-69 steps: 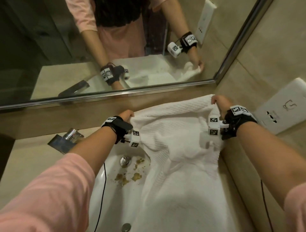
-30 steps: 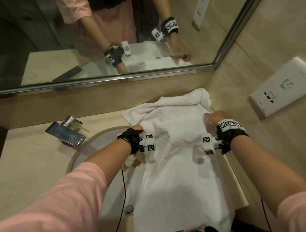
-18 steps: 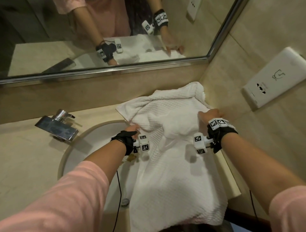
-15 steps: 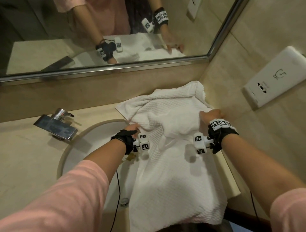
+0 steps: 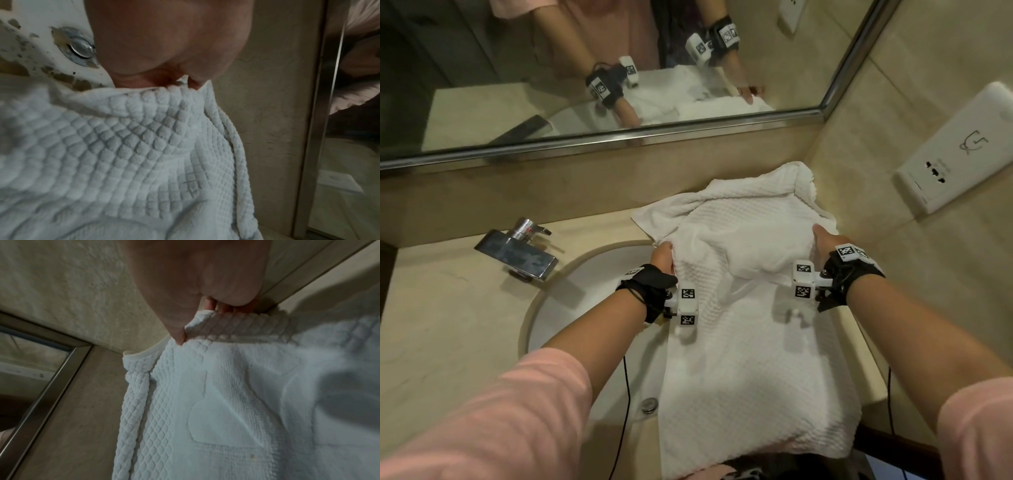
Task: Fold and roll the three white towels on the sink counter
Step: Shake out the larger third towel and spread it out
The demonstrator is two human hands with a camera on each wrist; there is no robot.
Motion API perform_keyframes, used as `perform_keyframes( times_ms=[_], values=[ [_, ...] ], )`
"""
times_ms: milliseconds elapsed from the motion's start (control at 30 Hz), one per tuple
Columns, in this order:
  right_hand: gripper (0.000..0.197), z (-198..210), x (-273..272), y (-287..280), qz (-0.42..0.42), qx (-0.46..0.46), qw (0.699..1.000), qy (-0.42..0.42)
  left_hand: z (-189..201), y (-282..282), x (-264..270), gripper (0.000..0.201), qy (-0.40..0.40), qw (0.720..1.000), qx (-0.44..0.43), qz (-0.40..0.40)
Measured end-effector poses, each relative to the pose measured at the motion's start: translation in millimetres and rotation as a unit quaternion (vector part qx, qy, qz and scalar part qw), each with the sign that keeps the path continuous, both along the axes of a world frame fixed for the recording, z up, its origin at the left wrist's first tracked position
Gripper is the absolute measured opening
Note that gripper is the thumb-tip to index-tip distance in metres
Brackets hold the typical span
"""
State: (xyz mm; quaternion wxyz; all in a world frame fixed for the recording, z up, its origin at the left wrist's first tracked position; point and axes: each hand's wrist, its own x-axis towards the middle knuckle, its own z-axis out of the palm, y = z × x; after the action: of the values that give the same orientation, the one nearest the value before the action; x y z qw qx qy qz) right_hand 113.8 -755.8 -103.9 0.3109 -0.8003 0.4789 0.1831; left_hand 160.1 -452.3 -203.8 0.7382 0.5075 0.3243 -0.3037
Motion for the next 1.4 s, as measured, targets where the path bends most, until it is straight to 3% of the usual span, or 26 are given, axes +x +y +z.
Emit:
perform_keyframes(
  times_ms=[133, 267, 433, 533, 633, 733, 833, 867, 933, 1067, 1100, 1200, 1267, 1400],
  values=[
    [0.073, 0, -3, -1, -0.022, 0.015, 1.000, -0.009, 15, 0, -3, 0.055, -0.012, 0.995, -0.100, -0.001],
    [0.077, 0, -11, -1, -0.007, 0.016, 1.000, -0.002, 25, 2, -14, 0.043, 0.002, 0.989, -0.138, -0.053],
    [0.078, 3, -14, 0, -0.015, 0.041, 0.999, -0.029, 34, 5, -26, 0.042, 0.027, 0.992, -0.093, -0.077],
    [0.084, 4, -9, 3, -0.074, 0.095, 0.986, -0.120, 42, 5, -30, 0.041, -0.009, 0.996, -0.067, -0.057],
    [0.064, -4, -4, 2, -0.143, 0.167, 0.943, -0.248, 53, 6, -32, 0.042, -0.070, 0.996, -0.043, -0.023],
    [0.036, -5, -6, 2, -0.142, 0.195, 0.915, -0.324, 64, 9, -36, 0.058, -0.113, 0.992, -0.049, 0.006],
    [0.028, -1, -15, 1, -0.141, 0.221, 0.882, -0.391, 72, 14, -41, 0.065, -0.110, 0.992, -0.056, 0.029],
    [0.029, 2, -17, 0, -0.149, 0.228, 0.873, -0.404, 75, 16, -43, 0.068, -0.102, 0.992, -0.066, 0.031],
    [0.033, 2, -21, -6, -0.177, 0.242, 0.858, -0.418, 80, 21, -48, 0.055, -0.080, 0.994, -0.071, 0.009],
    [0.077, -34, -17, -50, -0.224, 0.305, 0.834, -0.402, 84, 25, -62, 0.038, -0.054, 0.992, -0.111, -0.012],
    [0.079, -33, -21, -48, -0.226, 0.319, 0.829, -0.400, 84, 27, -64, 0.035, -0.050, 0.993, -0.108, -0.012],
    [0.044, -4, -39, -21, -0.248, 0.284, 0.832, -0.407, 81, 27, -74, 0.029, -0.011, 0.997, -0.063, -0.034],
    [0.034, -5, -45, -17, -0.253, 0.271, 0.833, -0.412, 78, 25, -81, 0.026, 0.006, 0.997, 0.004, -0.076],
    [0.030, -16, -49, -19, -0.286, 0.252, 0.819, -0.429, 75, 19, -97, 0.065, 0.000, 0.987, 0.049, -0.153]
  ],
)
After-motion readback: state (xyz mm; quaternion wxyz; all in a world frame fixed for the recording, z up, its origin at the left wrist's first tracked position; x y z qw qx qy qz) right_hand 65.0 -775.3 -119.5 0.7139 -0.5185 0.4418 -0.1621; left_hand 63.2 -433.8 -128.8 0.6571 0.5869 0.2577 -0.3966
